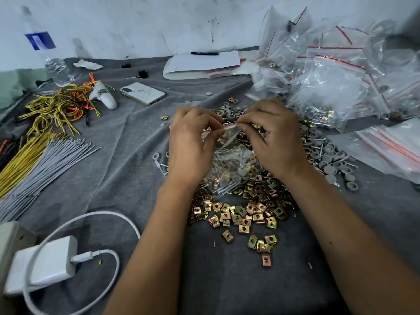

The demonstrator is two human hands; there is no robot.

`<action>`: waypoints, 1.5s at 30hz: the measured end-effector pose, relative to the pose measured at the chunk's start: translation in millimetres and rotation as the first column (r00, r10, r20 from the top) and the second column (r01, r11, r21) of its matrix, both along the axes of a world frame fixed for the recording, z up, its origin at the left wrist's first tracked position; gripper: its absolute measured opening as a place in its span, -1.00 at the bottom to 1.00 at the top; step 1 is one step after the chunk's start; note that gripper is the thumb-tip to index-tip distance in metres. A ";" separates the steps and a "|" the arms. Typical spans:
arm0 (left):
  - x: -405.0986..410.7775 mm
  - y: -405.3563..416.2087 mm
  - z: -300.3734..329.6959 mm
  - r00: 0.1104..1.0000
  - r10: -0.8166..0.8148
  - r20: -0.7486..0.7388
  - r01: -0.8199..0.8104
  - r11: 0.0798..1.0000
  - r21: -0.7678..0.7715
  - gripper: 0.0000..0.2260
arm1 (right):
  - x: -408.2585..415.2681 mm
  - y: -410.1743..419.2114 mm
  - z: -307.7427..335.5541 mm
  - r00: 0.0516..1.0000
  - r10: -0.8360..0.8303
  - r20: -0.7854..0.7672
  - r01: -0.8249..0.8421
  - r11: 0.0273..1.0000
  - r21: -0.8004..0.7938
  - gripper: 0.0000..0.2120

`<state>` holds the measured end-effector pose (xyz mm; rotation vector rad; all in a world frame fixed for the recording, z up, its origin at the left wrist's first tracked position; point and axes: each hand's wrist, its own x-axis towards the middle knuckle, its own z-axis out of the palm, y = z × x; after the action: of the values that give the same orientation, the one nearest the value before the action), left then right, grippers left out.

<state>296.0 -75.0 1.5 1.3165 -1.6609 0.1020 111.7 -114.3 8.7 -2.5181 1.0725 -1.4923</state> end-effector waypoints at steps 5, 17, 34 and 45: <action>2.9 -0.2 0.6 0.999 0.016 -0.030 -0.015 0.999 0.036 -0.96 | -0.4 -0.8 -0.5 1.000 -0.026 0.017 0.026 0.999 0.025 -0.90; 10.7 -1.4 1.4 0.993 0.078 -0.088 -0.069 0.992 0.105 -0.94 | -3.4 -2.0 -0.1 0.990 -0.120 0.074 0.117 0.992 0.047 -0.91; 15.2 -3.8 0.4 0.955 0.144 -0.260 -0.097 0.978 0.186 -0.93 | -9.1 -2.0 1.5 0.963 -0.219 0.158 0.194 0.968 0.158 -0.88; 15.4 -1.1 0.5 0.977 0.125 -0.171 -0.105 0.987 0.120 -0.89 | -10.8 -2.4 2.0 0.973 -0.185 0.141 0.169 0.979 0.116 -0.90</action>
<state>311.5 -76.1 2.0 1.4617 -1.4561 -0.0385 100.9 -116.7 10.8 -2.2519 1.3417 -1.5932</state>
